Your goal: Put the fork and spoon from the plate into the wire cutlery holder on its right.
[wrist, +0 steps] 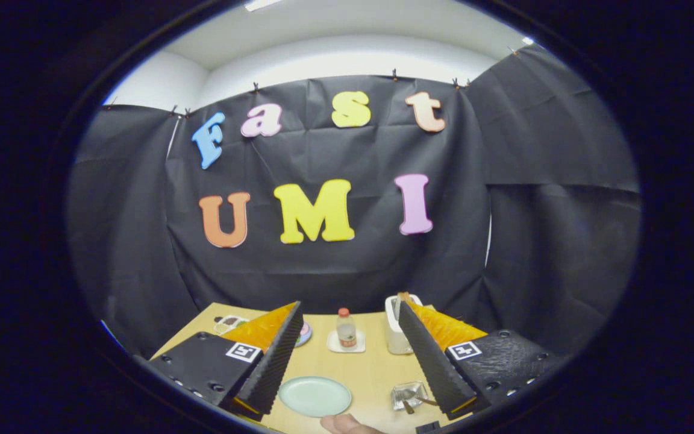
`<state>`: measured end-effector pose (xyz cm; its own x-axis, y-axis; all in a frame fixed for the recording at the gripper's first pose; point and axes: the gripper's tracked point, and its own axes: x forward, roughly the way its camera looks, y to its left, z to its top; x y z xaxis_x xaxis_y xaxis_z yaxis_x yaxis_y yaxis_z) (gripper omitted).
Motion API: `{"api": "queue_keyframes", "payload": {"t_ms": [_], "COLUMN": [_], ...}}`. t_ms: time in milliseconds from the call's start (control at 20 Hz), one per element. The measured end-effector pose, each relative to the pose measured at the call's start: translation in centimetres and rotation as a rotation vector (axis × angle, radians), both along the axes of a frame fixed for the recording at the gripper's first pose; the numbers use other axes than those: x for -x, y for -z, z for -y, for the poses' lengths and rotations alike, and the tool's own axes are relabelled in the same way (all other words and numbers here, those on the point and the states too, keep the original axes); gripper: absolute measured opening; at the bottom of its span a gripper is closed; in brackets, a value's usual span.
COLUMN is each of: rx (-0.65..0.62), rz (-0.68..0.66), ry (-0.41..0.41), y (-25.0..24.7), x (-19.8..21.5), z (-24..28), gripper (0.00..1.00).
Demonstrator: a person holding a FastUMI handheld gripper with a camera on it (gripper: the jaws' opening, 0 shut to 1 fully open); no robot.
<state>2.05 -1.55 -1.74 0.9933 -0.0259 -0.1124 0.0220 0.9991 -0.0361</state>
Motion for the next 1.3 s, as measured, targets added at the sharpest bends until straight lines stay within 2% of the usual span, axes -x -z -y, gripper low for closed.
{"api": "queue_keyframes", "payload": {"t_ms": [300,1300], "rx": [0.074,0.097], "rz": [0.119,0.128], "ry": [0.017,0.052], "y": [-2.6,-2.0], "x": [1.6,1.9], "z": [-1.1,-3.7], "gripper": [0.96,0.98]}}
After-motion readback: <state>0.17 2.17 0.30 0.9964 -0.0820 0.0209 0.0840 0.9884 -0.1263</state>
